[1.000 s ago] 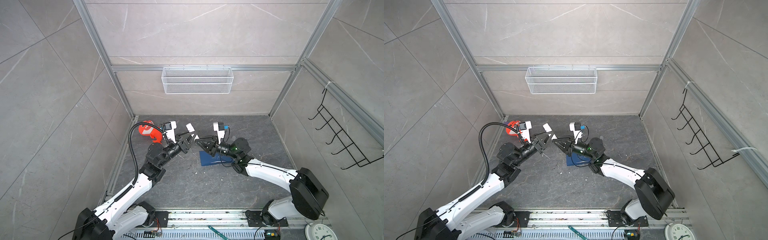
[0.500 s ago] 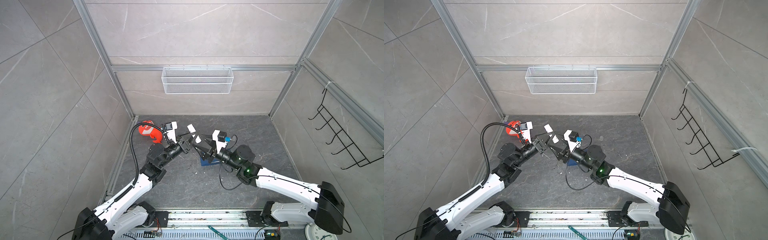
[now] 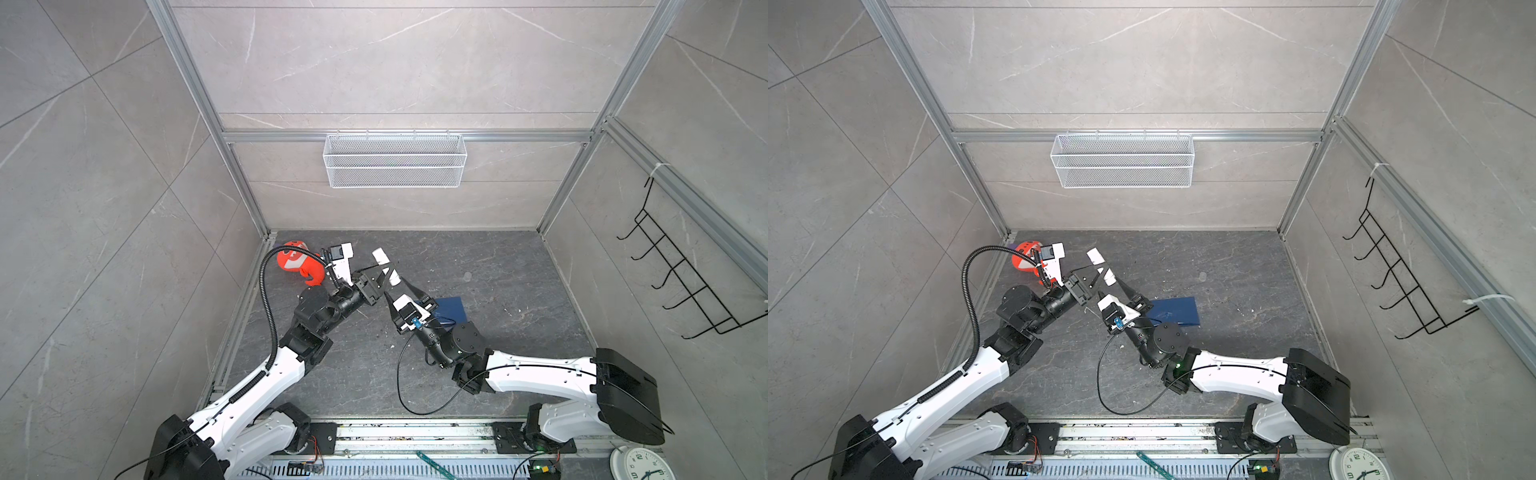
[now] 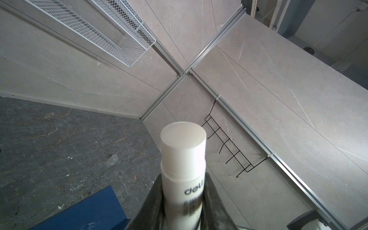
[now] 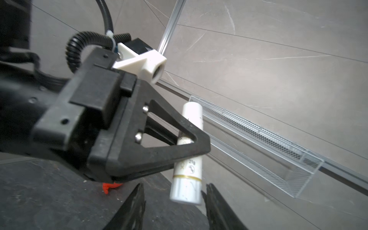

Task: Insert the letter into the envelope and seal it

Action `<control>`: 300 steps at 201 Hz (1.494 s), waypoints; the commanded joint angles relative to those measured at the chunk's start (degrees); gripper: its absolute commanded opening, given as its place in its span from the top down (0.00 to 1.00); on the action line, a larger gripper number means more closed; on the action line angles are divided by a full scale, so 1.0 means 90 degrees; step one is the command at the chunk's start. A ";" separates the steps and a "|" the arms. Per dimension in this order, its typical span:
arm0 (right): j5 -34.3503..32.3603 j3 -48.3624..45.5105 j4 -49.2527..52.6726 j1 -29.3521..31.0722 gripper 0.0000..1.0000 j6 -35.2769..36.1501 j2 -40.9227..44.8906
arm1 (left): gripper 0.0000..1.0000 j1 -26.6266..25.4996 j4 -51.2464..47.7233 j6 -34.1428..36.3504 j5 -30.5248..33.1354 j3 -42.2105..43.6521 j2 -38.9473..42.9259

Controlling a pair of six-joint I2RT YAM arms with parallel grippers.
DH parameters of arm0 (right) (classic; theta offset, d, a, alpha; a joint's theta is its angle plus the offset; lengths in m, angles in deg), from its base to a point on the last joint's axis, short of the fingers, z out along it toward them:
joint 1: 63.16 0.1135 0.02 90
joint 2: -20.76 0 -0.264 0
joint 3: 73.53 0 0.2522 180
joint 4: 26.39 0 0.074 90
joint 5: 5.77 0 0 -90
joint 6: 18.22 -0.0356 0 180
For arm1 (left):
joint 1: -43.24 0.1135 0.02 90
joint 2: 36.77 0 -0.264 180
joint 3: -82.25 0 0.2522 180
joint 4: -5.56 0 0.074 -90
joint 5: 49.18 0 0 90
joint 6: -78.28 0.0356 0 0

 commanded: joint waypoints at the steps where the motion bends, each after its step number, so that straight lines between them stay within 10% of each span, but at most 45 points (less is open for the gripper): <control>1: -0.0672 0.0241 -0.0508 0.0017 0.54 0.0279 -0.0150 | 1.00 -0.0004 0.0244 -0.0014 0.0091 -0.0123 0.0142; 191: -0.1019 0.0785 0.0330 -0.0098 0.63 -0.0627 -0.0540 | 1.00 -0.0002 0.0239 0.0003 0.0040 -0.0153 0.0160; 229: -0.0925 0.0747 0.0511 -0.0149 0.86 -0.0851 -0.0426 | 1.00 -0.0002 0.0206 0.0033 0.0039 -0.0152 0.0149; 300: 0.1308 0.0551 0.1597 -0.0952 1.00 -0.3430 0.0471 | 1.00 -0.0004 0.0256 0.0273 -0.0201 -0.0132 0.0092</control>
